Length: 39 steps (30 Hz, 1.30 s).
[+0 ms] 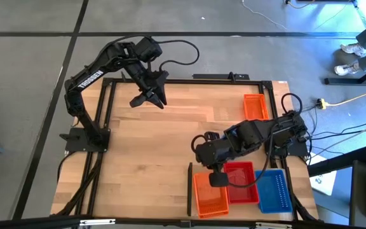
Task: Stack baskets on shelf by color
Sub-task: Stack the left orange basket on top of the orange basket on the shelf
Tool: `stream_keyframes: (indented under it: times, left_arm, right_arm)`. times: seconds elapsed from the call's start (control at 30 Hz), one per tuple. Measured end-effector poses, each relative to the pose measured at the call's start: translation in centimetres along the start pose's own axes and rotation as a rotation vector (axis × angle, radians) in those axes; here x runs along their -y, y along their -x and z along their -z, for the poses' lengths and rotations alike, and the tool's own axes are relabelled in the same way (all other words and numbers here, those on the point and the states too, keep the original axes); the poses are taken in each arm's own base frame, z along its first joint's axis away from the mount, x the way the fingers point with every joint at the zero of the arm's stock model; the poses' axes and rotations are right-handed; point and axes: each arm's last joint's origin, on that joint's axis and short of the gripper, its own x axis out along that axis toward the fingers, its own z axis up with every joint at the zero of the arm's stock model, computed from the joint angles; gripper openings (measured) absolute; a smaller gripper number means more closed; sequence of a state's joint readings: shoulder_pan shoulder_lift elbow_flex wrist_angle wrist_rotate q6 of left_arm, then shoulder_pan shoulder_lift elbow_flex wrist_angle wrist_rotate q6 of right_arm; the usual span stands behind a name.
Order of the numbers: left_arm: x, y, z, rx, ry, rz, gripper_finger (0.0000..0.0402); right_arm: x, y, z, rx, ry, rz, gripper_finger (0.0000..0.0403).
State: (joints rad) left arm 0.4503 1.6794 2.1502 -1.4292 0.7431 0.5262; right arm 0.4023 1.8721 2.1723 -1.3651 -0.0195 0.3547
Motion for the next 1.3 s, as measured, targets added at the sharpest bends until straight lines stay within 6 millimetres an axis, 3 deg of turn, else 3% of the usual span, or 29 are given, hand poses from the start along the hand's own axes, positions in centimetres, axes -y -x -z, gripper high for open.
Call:
stream_keyframes:
  times: [0.33,0.5,1.07,1.3]
  left_arm:
    - [0.0,0.0,0.0,-0.001,0.001,-0.003,0.0089]
    - [0.0,0.0,0.0,-0.001,0.001,-0.003,0.0089]
    - [0.0,0.0,0.0,-0.001,0.000,-0.003,0.0089]
    - [0.0,0.0,0.0,-0.001,0.000,-0.003,0.0089]
  right_arm:
    - [-0.1,0.0,0.0,-0.014,-0.007,-0.039,0.0086]
    - [-0.5,0.0,0.2,-0.062,-0.035,-0.158,0.0089]
    - [-0.1,0.0,0.6,-0.095,-0.091,-0.076,0.0089]
    - [0.0,-1.2,1.0,-0.136,-0.093,-0.073,0.0089]
